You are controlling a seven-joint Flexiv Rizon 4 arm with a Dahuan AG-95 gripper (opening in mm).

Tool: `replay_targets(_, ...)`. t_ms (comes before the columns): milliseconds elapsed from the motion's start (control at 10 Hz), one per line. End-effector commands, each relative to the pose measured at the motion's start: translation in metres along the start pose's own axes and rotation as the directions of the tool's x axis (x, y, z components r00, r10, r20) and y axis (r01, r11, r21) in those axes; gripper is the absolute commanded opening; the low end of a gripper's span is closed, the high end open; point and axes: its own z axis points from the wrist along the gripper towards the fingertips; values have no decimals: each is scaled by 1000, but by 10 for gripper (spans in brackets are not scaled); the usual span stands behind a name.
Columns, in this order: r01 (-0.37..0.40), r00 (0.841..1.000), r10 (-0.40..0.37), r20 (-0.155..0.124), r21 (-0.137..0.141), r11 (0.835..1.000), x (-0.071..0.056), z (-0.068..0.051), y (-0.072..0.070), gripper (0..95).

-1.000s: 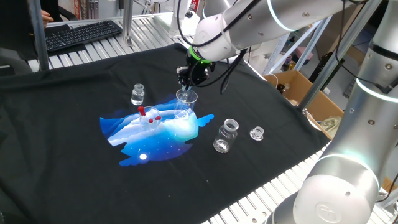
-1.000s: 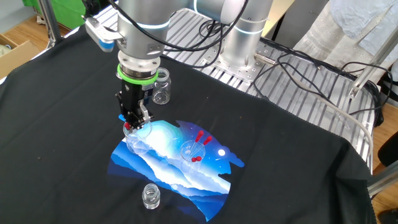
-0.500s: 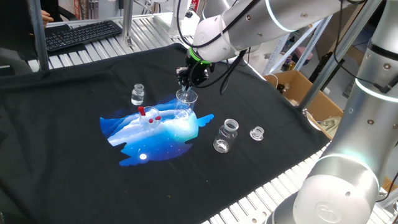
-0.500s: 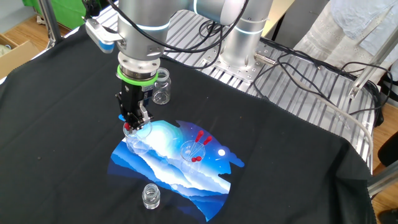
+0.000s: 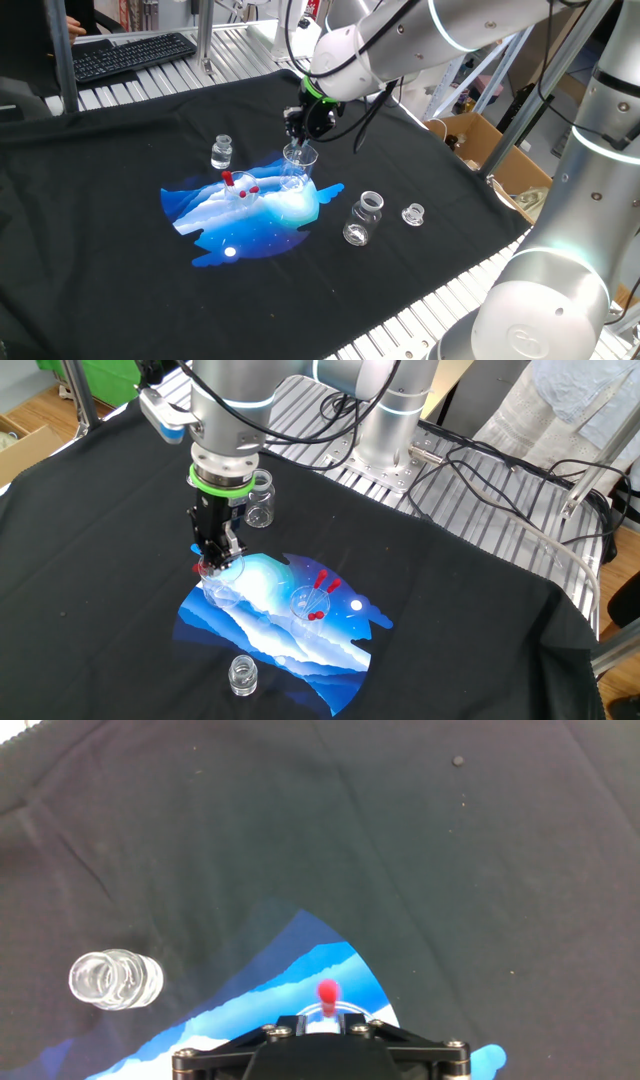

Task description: Transfer liquid using a dropper

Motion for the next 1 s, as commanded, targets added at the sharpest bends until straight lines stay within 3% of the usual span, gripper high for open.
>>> replay_targets(100,-2,1000,2,-8,4,1000,0,0,0,190)
replay_targets(200,-2,1000,2,-20,4,1000,0,0,0,190)
replay_targets(300,-1,999,0,-54,-6,1000,1,-1,0,380)
replay_targets(400,16,996,-16,-87,-1,1000,1,-1,-2,380)
replay_targets(600,27,992,-27,-123,0,1000,0,-5,-7,380)
replay_targets(700,24,990,-24,-138,-6,1000,-2,-8,-9,190)
replay_targets(1000,31,981,-34,-193,-16,999,-7,-15,-13,190)
